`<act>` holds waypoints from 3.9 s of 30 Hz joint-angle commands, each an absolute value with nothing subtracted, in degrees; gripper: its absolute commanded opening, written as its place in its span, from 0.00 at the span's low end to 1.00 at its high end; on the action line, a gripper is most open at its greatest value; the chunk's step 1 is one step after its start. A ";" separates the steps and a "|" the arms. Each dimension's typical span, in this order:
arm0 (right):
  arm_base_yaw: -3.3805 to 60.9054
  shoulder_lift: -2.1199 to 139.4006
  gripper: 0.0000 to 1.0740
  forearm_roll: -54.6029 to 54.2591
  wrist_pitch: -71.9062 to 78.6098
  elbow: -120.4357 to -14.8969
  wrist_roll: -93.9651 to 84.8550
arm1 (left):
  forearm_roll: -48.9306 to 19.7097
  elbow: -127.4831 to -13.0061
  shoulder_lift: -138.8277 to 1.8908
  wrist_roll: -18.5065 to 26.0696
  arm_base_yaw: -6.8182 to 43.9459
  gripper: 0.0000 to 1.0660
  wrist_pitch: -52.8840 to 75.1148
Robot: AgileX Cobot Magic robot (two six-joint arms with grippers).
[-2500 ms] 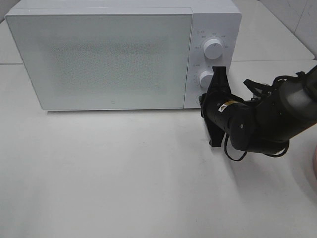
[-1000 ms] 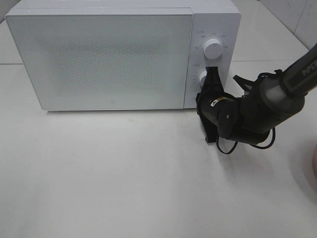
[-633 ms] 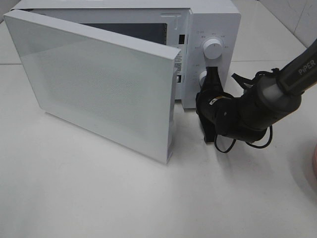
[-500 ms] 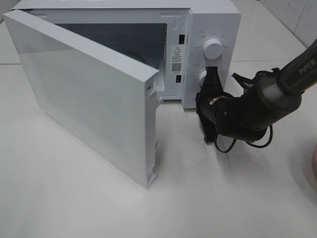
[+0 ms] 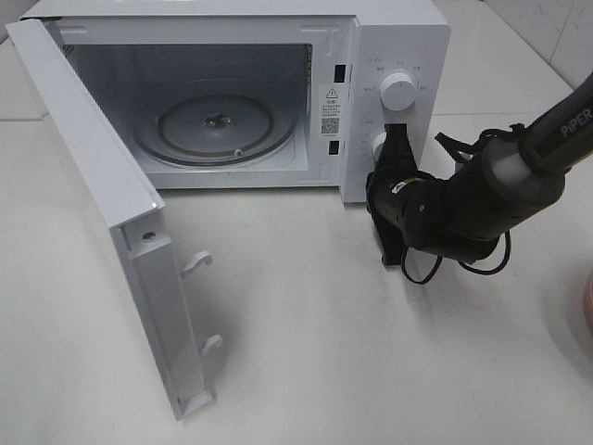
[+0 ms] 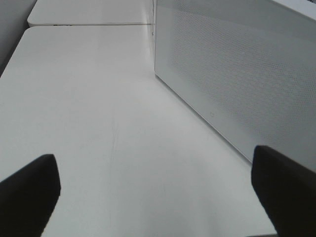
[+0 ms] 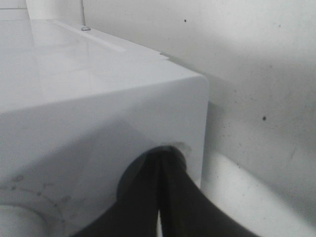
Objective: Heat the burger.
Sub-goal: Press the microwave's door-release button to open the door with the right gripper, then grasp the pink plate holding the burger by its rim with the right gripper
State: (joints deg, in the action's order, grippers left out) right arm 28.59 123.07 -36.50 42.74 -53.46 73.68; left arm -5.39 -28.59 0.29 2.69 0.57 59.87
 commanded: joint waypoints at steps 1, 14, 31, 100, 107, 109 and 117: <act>27.50 122.50 0.00 -30.94 49.22 -56.72 72.71 | -5.61 -28.48 1.55 2.58 0.74 0.95 59.42; 27.50 119.29 0.00 -30.65 46.29 -52.88 71.22 | -5.61 -28.48 1.55 2.58 0.74 0.95 59.42; 27.50 110.35 0.00 -30.48 32.89 -43.83 66.86 | -5.61 -28.48 1.55 2.58 0.74 0.95 59.42; 18.28 76.89 0.59 1.78 -55.46 -46.12 -6.19 | -5.61 -28.48 1.55 2.58 0.74 0.95 59.42; 10.77 74.71 0.90 6.82 -56.04 -46.01 -6.13 | -5.61 -28.48 1.55 2.58 0.74 0.95 59.42; 7.33 74.89 0.90 7.39 -55.63 -45.84 -6.13 | -5.61 -28.48 1.55 2.58 0.74 0.95 59.42; 3.90 74.89 0.88 10.08 -50.76 -43.14 -5.04 | -5.61 -28.48 1.55 2.58 0.74 0.95 59.42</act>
